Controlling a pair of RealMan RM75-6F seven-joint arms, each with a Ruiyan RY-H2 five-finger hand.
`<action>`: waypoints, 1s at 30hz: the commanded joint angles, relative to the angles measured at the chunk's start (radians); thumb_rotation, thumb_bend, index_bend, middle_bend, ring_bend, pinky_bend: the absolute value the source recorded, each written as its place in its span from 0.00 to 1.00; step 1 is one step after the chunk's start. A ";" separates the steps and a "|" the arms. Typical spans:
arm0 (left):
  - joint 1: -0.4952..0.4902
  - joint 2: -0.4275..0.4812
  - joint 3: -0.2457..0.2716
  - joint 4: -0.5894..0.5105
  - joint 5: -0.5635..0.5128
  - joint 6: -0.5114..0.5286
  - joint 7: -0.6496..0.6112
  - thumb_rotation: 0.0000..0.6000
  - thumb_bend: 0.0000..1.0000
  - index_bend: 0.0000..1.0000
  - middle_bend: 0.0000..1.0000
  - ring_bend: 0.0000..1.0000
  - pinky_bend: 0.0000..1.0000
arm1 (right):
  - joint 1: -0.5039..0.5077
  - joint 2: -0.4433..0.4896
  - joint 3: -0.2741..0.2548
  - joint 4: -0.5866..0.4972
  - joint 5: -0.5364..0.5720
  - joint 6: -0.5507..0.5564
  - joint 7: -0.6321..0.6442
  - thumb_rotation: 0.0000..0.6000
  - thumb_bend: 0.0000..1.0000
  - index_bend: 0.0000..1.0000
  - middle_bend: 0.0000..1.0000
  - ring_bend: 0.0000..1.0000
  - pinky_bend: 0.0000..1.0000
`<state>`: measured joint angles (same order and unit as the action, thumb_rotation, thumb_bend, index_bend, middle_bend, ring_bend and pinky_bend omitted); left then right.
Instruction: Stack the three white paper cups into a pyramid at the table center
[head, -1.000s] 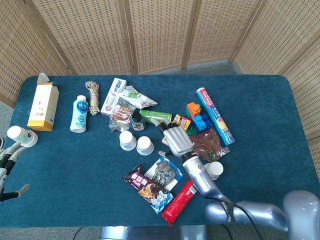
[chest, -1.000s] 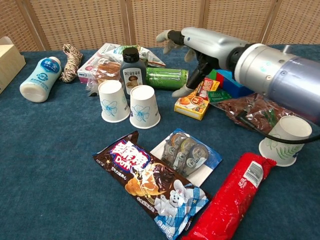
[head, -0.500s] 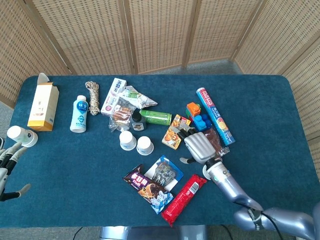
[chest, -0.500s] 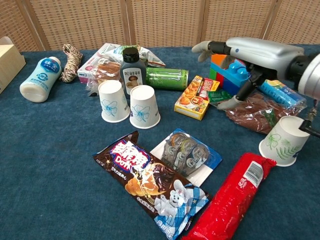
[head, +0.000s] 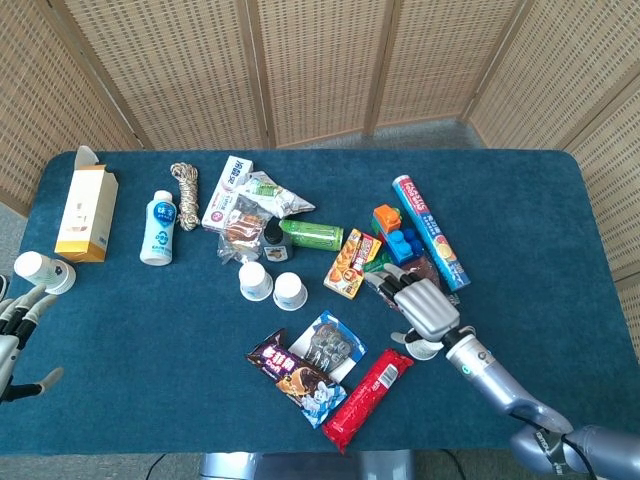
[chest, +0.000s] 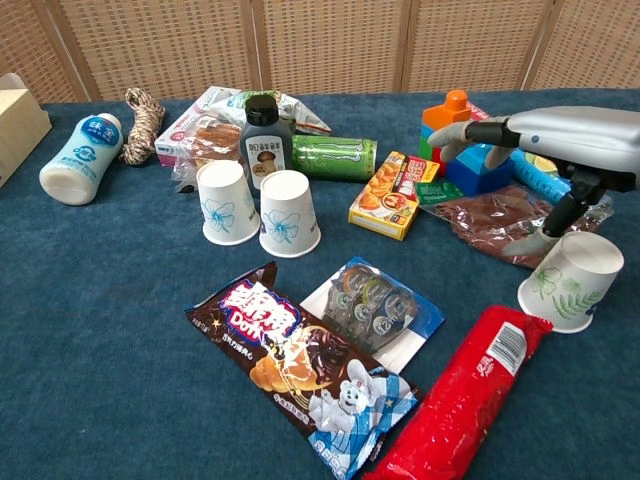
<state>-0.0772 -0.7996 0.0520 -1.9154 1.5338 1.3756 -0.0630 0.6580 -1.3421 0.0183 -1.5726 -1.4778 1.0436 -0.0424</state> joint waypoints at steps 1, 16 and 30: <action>0.000 0.000 0.000 0.000 -0.001 0.000 0.001 1.00 0.28 0.04 0.00 0.00 0.00 | -0.009 0.024 -0.020 -0.002 -0.030 0.001 0.009 1.00 0.04 0.05 0.16 0.07 0.24; -0.004 -0.004 0.001 -0.004 -0.003 -0.009 0.011 1.00 0.28 0.04 0.00 0.00 0.00 | -0.038 0.139 -0.080 -0.032 -0.106 -0.016 0.040 1.00 0.04 0.05 0.16 0.07 0.24; -0.005 -0.006 0.004 -0.005 0.002 -0.011 0.014 1.00 0.28 0.04 0.00 0.00 0.00 | -0.064 0.131 -0.098 -0.024 -0.123 -0.030 0.042 1.00 0.04 0.06 0.14 0.07 0.24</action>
<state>-0.0821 -0.8052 0.0561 -1.9205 1.5355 1.3648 -0.0488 0.5962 -1.2074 -0.0793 -1.6025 -1.6024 1.0160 -0.0028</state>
